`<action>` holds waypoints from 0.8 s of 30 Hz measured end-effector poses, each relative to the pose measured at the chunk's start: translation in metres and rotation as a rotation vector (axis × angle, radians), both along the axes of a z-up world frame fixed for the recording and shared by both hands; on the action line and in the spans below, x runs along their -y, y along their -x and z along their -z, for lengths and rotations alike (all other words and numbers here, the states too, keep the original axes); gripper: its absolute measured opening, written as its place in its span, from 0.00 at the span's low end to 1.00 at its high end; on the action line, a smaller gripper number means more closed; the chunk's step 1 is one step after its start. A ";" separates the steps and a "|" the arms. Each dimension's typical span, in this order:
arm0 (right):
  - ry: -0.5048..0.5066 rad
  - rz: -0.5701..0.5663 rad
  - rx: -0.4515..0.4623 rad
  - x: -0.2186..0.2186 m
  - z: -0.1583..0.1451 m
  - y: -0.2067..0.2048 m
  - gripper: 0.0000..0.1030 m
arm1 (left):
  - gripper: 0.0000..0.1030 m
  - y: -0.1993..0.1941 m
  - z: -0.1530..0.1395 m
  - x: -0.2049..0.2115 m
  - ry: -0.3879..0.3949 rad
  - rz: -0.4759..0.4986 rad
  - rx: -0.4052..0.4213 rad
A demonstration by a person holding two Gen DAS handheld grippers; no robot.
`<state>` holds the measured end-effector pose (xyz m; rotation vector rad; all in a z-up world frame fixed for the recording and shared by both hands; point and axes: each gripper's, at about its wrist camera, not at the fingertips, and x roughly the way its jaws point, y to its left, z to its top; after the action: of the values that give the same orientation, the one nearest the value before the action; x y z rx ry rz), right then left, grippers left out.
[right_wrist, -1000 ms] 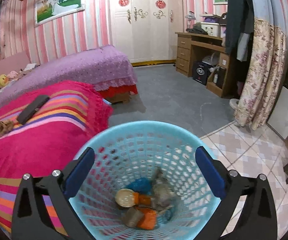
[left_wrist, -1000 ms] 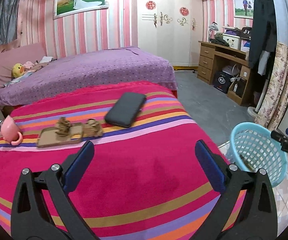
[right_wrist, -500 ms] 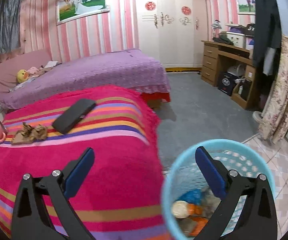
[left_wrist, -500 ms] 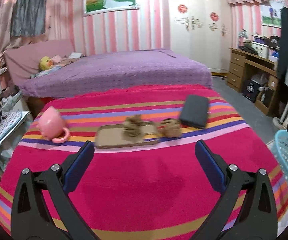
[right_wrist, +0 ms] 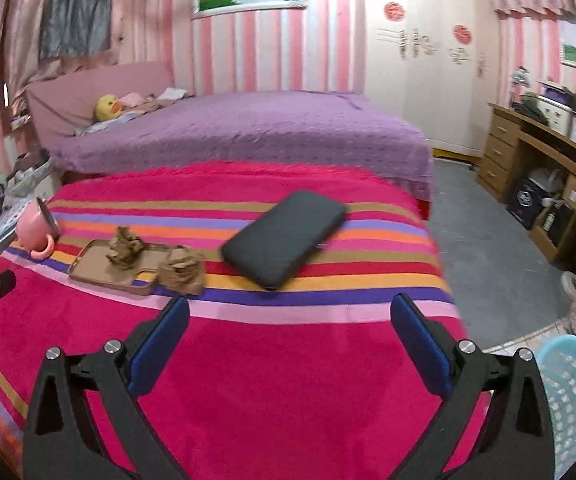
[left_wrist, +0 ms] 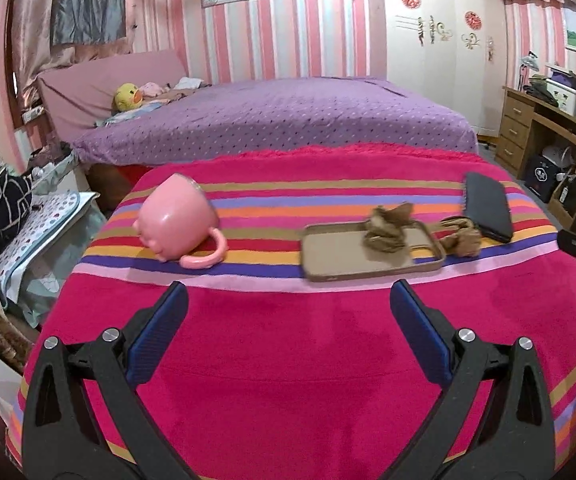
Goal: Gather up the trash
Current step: 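Grasp crumpled brown paper with the right tool while the left tool grasps brown paper from the tray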
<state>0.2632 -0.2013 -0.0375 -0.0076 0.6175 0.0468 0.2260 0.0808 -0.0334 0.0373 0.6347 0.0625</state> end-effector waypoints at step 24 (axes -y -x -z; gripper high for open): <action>-0.002 -0.218 -0.116 -0.071 0.034 -0.068 0.35 | 0.95 -0.030 0.015 -0.030 0.051 -0.072 -0.039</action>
<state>0.3317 -0.1303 -0.0710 -0.0709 0.7312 0.2598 0.2562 0.1107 -0.0482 -0.0338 0.6768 0.1158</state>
